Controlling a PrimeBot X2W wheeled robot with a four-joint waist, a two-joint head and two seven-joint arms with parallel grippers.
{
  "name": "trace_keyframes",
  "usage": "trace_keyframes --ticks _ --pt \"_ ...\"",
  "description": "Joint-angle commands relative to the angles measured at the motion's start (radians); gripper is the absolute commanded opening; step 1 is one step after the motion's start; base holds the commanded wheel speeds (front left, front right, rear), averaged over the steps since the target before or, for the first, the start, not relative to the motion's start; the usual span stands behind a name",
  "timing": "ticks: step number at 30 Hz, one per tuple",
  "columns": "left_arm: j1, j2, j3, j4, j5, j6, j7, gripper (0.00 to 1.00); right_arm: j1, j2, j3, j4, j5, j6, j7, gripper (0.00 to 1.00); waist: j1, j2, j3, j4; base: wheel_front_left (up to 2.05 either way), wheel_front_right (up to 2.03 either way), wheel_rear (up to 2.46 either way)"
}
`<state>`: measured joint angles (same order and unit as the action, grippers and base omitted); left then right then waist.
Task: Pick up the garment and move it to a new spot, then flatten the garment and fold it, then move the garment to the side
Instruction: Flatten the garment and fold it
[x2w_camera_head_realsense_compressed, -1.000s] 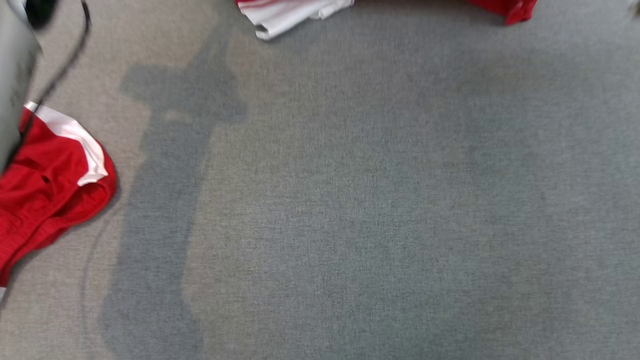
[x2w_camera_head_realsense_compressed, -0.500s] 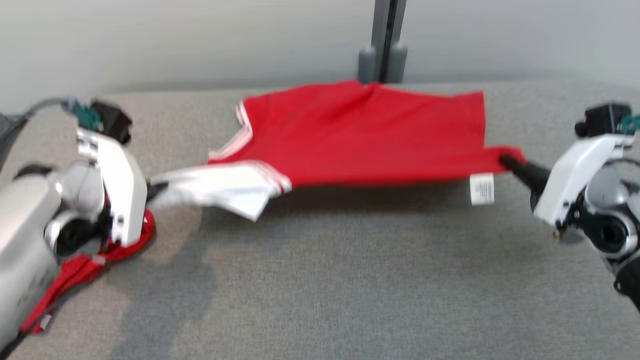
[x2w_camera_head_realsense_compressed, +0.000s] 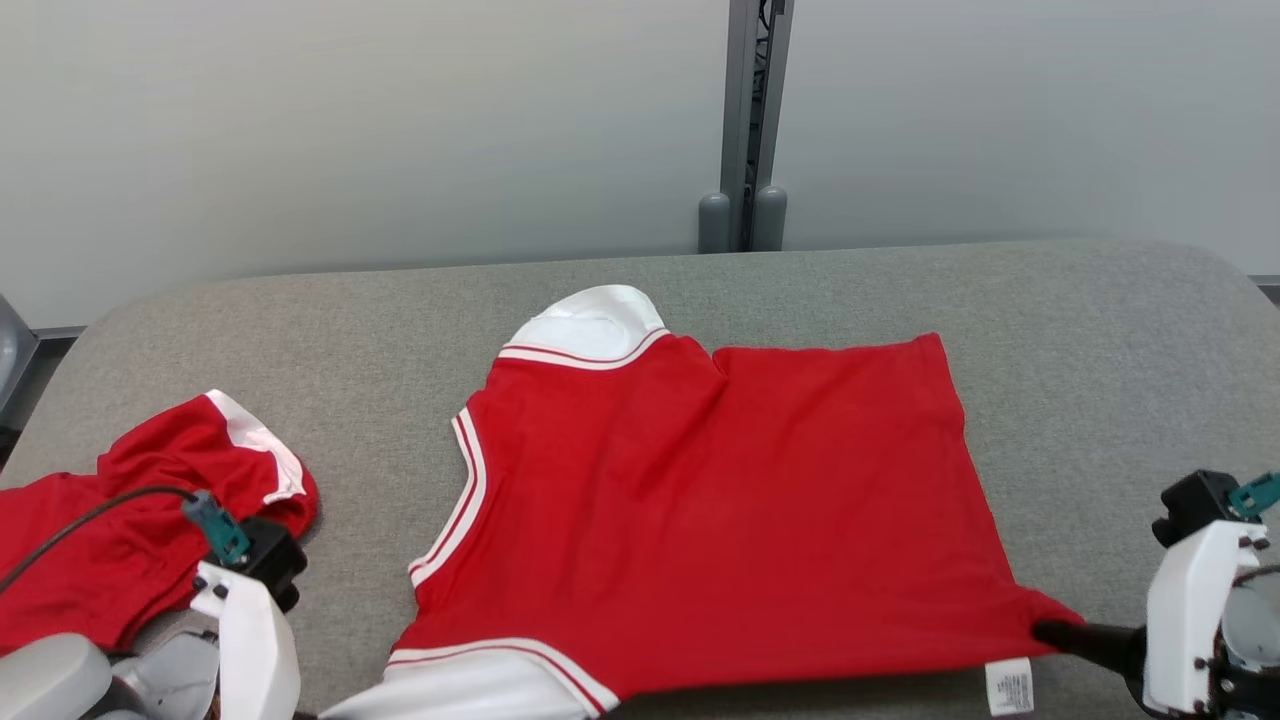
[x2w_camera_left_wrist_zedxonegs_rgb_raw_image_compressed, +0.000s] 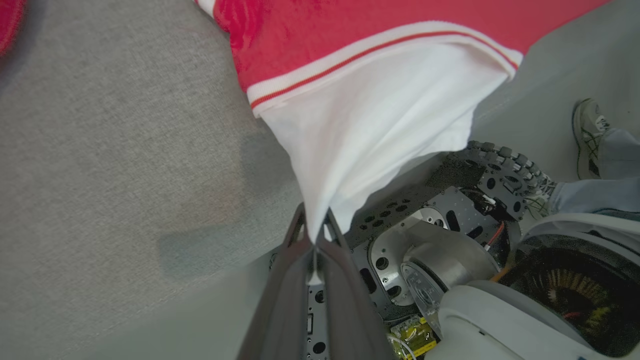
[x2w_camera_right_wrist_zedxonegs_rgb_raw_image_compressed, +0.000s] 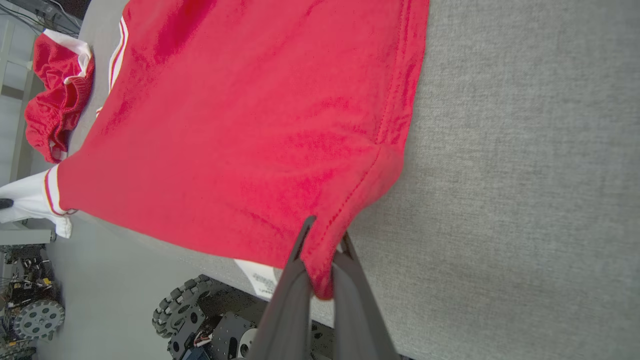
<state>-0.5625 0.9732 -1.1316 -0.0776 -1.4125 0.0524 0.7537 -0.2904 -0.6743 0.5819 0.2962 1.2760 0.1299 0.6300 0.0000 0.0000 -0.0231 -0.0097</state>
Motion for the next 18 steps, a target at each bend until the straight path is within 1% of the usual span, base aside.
trace_keyframes --ticks 1,5,8,12,16,17,18 --pt "0.022 0.026 -0.001 -0.029 -0.013 0.017 0.009 0.0 0.037 -0.025 -0.019 -0.019 0.0 0.002 0.022 0.0 0.0 0.0 0.0 0.001 0.0 0.0 0.0" --pt "0.052 0.073 0.001 -0.116 -0.053 0.052 0.02 0.0 0.127 -0.052 -0.081 -0.079 -0.009 0.002 0.079 0.0 0.0 0.0 0.002 0.001 0.0 0.0 0.0" --pt "0.064 0.093 0.001 -0.154 -0.077 0.069 0.039 0.0 0.171 -0.042 -0.133 -0.111 -0.028 0.002 0.116 0.0 0.0 0.0 0.006 -0.003 0.0 0.0 0.0" --pt "0.043 0.109 0.011 -0.18 -0.091 0.086 0.06 0.0 0.2 -0.005 -0.212 -0.145 -0.074 0.002 0.171 0.0 0.0 0.0 0.012 -0.01 0.0 0.0 0.0" --pt "0.004 0.118 0.025 -0.17 -0.102 0.086 0.101 0.0 0.19 0.056 -0.294 -0.172 -0.134 0.002 0.24 0.0 0.0 0.0 0.026 -0.026 0.0 0.0 0.0" --pt "0.004 0.118 0.025 -0.17 -0.102 0.086 0.101 0.0 0.19 0.056 -0.294 -0.172 -0.134 0.002 0.24 0.0 0.0 0.0 0.026 -0.026 0.0 0.0 0.0" --pt "-0.009 0.122 0.029 -0.165 -0.104 0.083 0.116 0.0 0.18 0.074 -0.316 -0.18 -0.15 0.002 0.258 0.0 0.0 0.0 0.034 -0.029 0.0 0.0 0.0"
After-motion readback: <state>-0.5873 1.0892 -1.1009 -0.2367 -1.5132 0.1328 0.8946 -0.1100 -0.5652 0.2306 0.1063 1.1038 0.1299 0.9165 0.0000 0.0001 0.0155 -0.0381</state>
